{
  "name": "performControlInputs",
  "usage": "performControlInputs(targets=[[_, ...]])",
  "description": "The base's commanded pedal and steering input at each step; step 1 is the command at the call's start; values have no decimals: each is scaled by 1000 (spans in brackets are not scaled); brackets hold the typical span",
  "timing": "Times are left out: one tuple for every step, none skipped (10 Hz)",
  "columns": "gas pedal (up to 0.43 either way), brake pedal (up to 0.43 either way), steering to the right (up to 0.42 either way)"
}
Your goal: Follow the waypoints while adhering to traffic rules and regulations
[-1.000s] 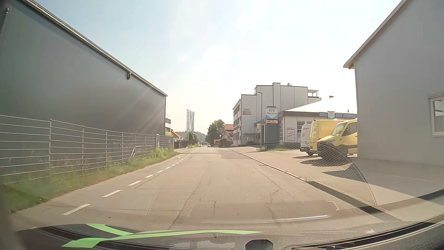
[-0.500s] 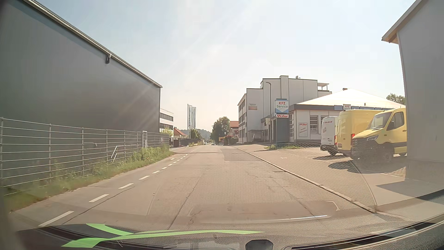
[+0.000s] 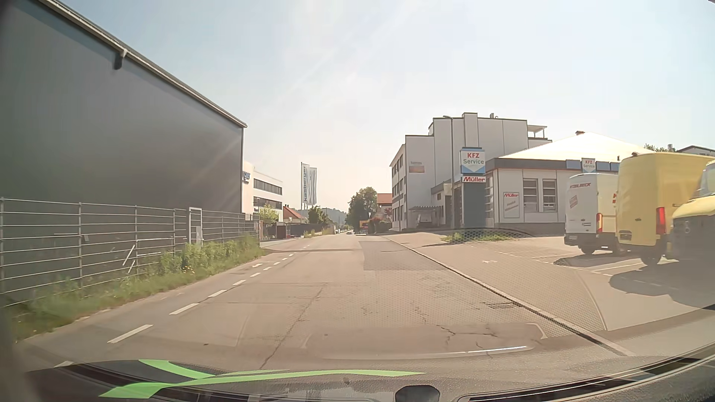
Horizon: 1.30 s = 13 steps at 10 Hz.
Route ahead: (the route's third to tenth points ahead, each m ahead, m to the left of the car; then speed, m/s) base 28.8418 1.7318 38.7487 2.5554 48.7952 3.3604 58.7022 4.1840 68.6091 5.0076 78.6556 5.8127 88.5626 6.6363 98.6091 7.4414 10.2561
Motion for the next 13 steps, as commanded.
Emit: performControlInputs(targets=[[169,0,-17],[169,0,-16],[169,0,-16],[169,0,-16],[169,0,-16],[169,0,-16],[169,0,-16],[169,0,-16],[169,0,-16],[169,0,-16],[169,0,-16],[169,0,-16],[169,0,-16]])
